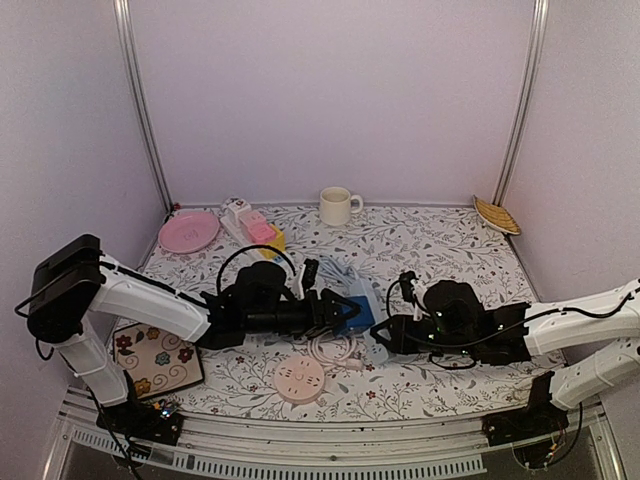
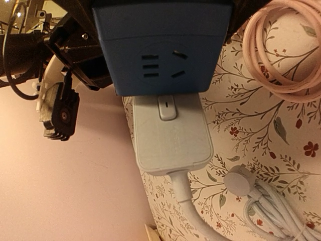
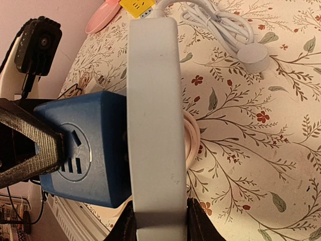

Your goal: Pull the plug off the socket

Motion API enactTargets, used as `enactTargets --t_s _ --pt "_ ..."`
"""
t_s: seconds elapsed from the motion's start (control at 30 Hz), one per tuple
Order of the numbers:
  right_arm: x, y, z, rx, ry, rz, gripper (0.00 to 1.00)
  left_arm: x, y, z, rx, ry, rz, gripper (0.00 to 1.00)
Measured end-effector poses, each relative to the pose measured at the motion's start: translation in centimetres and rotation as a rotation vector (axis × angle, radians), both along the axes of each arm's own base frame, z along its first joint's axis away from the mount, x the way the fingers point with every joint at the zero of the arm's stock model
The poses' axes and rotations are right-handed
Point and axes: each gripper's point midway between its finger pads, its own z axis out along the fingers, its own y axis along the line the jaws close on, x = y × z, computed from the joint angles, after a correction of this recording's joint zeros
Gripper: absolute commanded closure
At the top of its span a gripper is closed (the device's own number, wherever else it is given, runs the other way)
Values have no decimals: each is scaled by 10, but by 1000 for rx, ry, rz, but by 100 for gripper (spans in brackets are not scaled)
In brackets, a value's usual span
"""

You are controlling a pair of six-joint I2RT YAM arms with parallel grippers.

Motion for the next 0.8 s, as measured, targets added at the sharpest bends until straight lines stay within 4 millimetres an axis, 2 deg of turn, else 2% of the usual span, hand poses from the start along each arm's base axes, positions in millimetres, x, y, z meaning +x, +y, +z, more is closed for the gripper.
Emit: enactTargets --t_s 0.43,0.8 --pt "5 2 13 -36 -15 -12 97 3 1 8 -1 -9 16 100" --pt "8 8 5 -193 -44 -76 97 5 5 -2 52 -12 24 100"
